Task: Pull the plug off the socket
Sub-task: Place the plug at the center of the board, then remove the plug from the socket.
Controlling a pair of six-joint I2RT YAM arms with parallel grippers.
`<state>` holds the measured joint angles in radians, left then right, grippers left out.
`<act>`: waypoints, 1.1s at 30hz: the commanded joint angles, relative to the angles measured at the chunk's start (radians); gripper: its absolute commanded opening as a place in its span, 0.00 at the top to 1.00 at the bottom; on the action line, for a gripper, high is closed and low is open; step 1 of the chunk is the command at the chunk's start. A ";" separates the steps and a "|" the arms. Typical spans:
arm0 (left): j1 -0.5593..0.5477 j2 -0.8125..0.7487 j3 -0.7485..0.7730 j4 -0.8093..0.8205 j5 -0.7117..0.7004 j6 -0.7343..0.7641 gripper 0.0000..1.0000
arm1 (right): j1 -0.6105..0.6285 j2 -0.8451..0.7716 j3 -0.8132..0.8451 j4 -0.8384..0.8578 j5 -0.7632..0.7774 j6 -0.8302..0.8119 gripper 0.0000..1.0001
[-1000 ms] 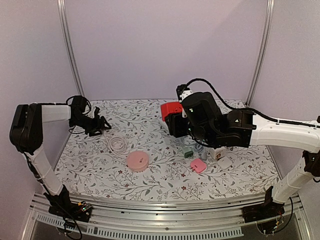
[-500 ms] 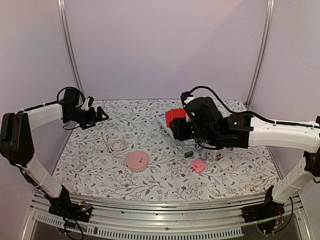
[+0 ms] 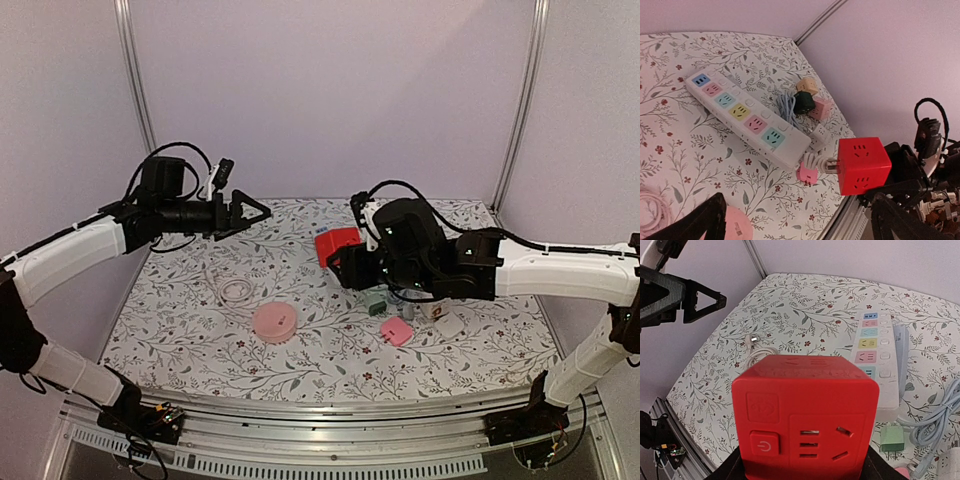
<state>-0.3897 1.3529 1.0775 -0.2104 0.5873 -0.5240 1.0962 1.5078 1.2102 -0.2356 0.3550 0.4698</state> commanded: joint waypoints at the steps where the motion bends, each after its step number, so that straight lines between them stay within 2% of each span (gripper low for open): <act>1: -0.073 -0.011 0.009 0.094 0.124 -0.140 0.01 | -0.003 -0.022 0.011 0.123 -0.106 -0.044 0.94; 9: -0.221 0.010 -0.001 0.113 0.101 -0.197 0.02 | 0.000 0.012 0.039 0.141 -0.164 -0.090 0.93; 14: -0.273 0.042 -0.001 0.246 0.090 -0.277 0.01 | 0.005 0.016 0.045 0.131 -0.142 -0.101 0.92; 25: -0.324 0.132 0.067 0.130 0.016 -0.272 0.00 | 0.045 0.027 0.102 0.086 -0.091 -0.164 0.92; 29: -0.333 0.131 0.069 0.146 0.013 -0.292 0.03 | 0.055 0.039 0.119 0.067 -0.056 -0.176 0.91; 33: -0.337 0.135 0.070 0.168 0.045 -0.309 0.11 | 0.060 0.055 0.139 0.034 0.000 -0.181 0.90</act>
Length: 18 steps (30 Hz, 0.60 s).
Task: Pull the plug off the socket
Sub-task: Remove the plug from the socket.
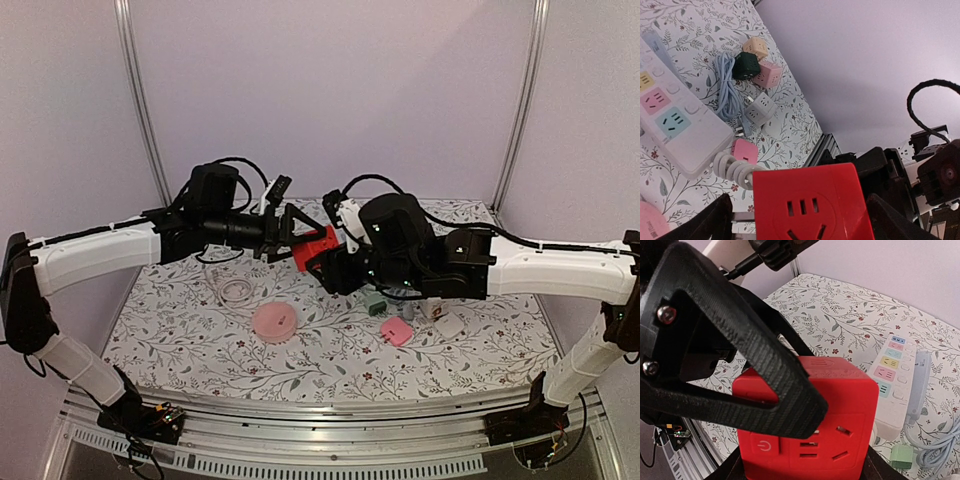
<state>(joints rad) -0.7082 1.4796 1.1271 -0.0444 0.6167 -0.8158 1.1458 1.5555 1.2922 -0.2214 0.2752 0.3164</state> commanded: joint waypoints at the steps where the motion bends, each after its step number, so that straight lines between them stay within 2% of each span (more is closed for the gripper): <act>1: -0.020 0.010 0.022 0.002 0.025 -0.018 0.15 | 0.011 0.009 0.059 0.018 0.086 -0.027 0.90; 4: -0.026 0.008 0.016 0.000 0.045 -0.028 0.26 | 0.011 0.009 0.063 0.013 0.106 -0.027 0.90; 7: -0.032 -0.005 -0.002 0.001 0.050 -0.035 0.26 | 0.011 0.009 0.067 0.010 0.119 -0.028 0.90; 14: -0.046 -0.011 -0.023 0.013 0.065 -0.045 0.11 | 0.012 0.027 0.084 0.011 0.112 -0.030 0.90; 18: -0.050 -0.012 -0.023 0.018 0.071 -0.043 0.10 | 0.011 0.032 0.089 0.010 0.108 -0.031 0.90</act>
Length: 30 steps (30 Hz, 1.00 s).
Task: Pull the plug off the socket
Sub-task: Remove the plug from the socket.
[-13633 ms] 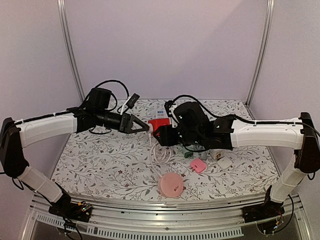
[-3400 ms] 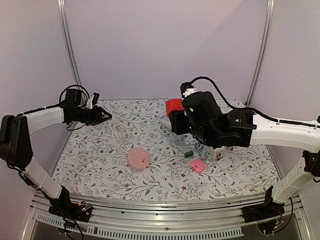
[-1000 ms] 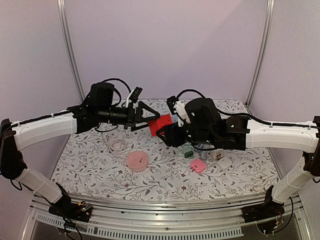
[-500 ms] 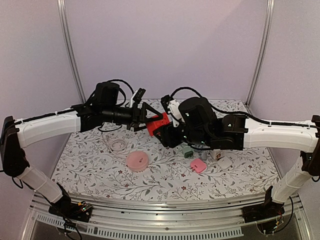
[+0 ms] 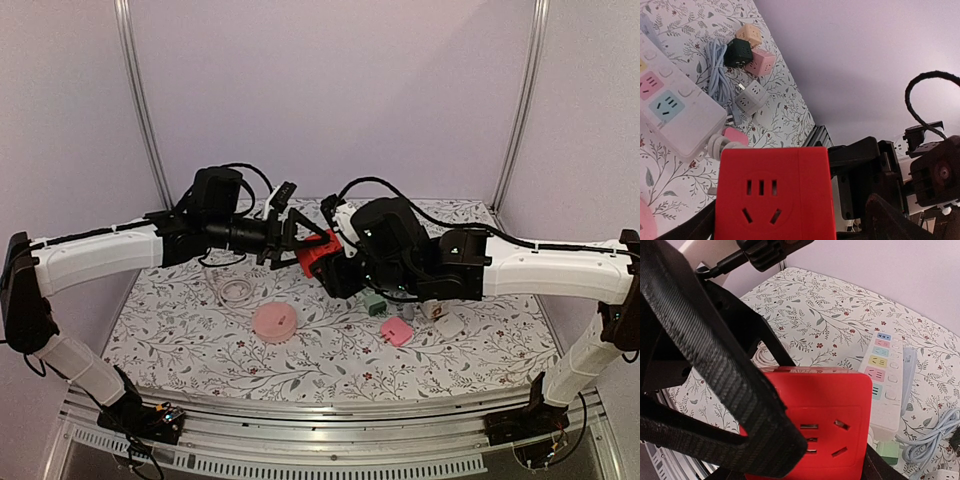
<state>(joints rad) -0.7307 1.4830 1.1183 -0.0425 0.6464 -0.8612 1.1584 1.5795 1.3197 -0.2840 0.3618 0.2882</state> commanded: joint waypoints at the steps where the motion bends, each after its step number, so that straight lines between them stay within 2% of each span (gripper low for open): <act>1: -0.027 -0.015 -0.015 0.019 0.041 0.001 0.12 | -0.001 0.008 0.062 0.072 0.021 -0.003 0.90; 4: -0.028 -0.004 -0.023 0.023 0.052 -0.009 0.18 | -0.001 0.004 0.060 0.078 0.023 0.000 0.90; 8: -0.033 -0.002 -0.050 0.082 0.064 -0.034 0.31 | -0.002 -0.006 0.052 0.096 0.024 0.007 0.90; 11: -0.034 -0.008 -0.058 0.092 0.066 -0.040 0.43 | -0.002 -0.006 0.050 0.098 0.033 0.007 0.89; 13: -0.033 -0.015 -0.059 0.089 0.063 -0.033 0.55 | -0.002 -0.002 0.047 0.098 0.036 0.006 0.86; 16: -0.026 -0.025 -0.061 0.076 0.059 -0.020 0.70 | -0.002 -0.007 0.033 0.102 0.039 0.005 0.69; 20: 0.024 -0.022 -0.055 0.079 0.124 -0.017 0.81 | -0.001 -0.035 -0.005 0.107 0.044 0.000 0.48; 24: 0.088 0.002 0.003 0.051 0.252 0.045 0.85 | -0.002 -0.082 -0.067 0.118 0.033 -0.012 0.33; 30: 0.155 0.068 0.085 -0.001 0.413 0.133 0.91 | -0.001 -0.151 -0.156 0.139 0.005 -0.023 0.17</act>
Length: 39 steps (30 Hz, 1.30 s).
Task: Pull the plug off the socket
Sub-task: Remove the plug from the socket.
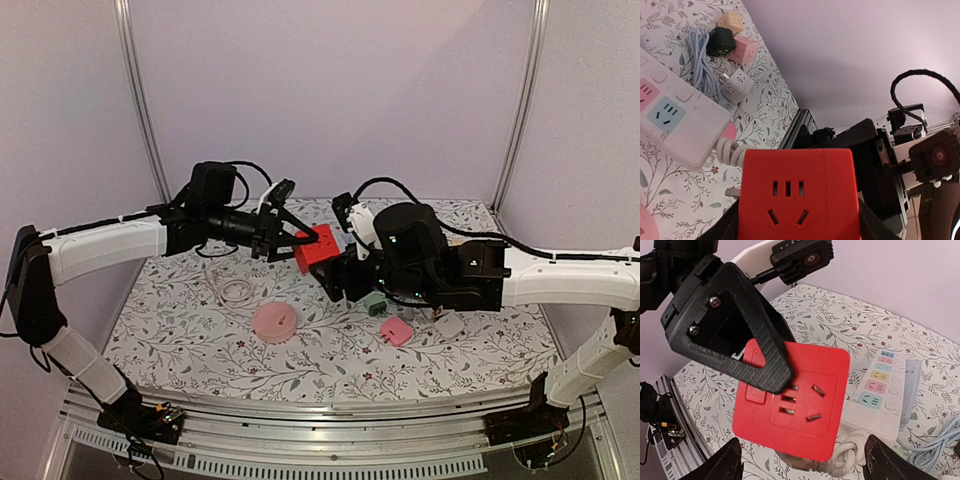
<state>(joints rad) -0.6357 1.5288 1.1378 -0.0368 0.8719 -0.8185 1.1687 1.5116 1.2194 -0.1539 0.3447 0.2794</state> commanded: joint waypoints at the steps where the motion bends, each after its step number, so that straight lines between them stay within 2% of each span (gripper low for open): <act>1: 0.066 0.030 0.074 -0.007 0.198 0.102 0.92 | -0.012 -0.093 -0.065 0.012 0.017 -0.022 0.14; 9: 0.121 0.072 0.104 -0.004 0.244 0.202 0.93 | -0.012 -0.121 -0.116 0.019 0.010 -0.104 0.07; 13: 0.122 0.061 0.083 -0.055 0.274 0.241 0.93 | -0.012 -0.128 -0.166 0.071 -0.002 -0.178 0.09; 20: 0.111 0.050 0.055 -0.083 0.279 0.258 0.93 | -0.009 -0.163 -0.272 0.232 -0.170 -0.337 0.11; 28: 0.067 0.057 0.073 -0.139 0.321 0.285 0.95 | -0.009 -0.154 -0.332 0.334 -0.141 -0.436 0.15; 39: 0.044 0.036 0.089 -0.164 0.343 0.308 0.96 | -0.009 -0.087 -0.310 0.340 -0.178 -0.535 0.21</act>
<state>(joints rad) -0.5823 1.6039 1.1889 -0.2161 1.1526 -0.5343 1.1625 1.4120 0.9009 0.1703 0.1989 -0.2169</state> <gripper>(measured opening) 0.580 0.804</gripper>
